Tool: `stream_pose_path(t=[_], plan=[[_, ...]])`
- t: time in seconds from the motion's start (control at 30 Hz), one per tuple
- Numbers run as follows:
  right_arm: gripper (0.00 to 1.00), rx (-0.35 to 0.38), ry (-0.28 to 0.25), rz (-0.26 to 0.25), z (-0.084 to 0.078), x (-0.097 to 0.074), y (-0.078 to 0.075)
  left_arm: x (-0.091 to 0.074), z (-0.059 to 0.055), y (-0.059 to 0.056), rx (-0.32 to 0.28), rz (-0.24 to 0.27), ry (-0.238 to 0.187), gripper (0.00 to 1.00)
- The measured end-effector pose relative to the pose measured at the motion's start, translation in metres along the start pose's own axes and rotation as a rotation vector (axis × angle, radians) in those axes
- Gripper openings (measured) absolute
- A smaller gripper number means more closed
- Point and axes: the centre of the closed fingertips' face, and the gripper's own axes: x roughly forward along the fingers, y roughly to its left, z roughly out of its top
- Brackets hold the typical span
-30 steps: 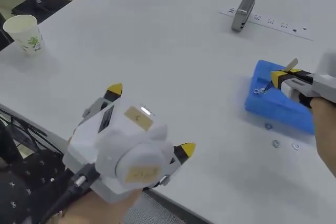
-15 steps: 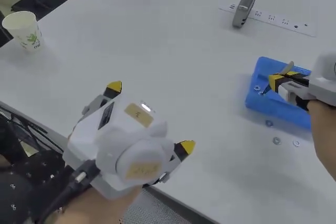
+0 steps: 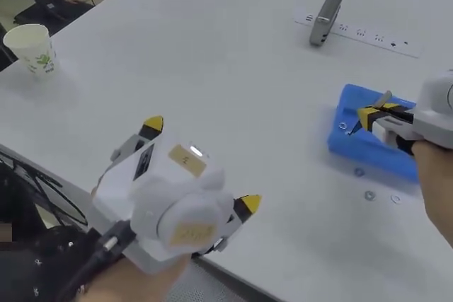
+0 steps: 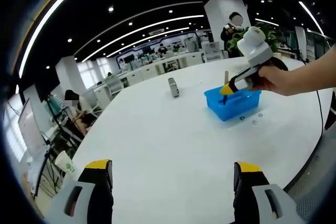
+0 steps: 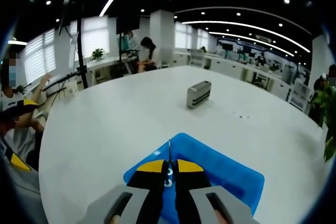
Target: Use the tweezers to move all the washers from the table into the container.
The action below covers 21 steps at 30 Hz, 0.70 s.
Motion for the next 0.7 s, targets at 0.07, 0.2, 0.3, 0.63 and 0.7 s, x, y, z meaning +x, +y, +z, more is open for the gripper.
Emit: stream_pose_path(t=[0.07,0.2,0.3,0.63,0.7], plan=[[0.03,-0.003,-0.005,0.001,0.002,-0.003,0.001,0.0,0.001,0.0,0.002,-0.002,-0.003,0.98],[0.03,0.002,-0.032,-0.002,0.01,-0.015,0.002,0.0,0.001,-0.001,0.004,-0.002,-0.005,0.98],[0.03,0.013,-0.05,-0.001,0.015,-0.023,0.003,0.0,0.001,-0.001,0.002,-0.001,-0.006,0.98],[0.02,0.014,-0.105,-0.004,0.028,-0.051,0.01,0.0,0.001,-0.002,-0.002,-0.011,-0.01,0.99],[0.02,0.015,-0.114,-0.002,0.03,-0.057,0.012,0.0,0.0,-0.002,0.0,-0.011,-0.004,0.98]])
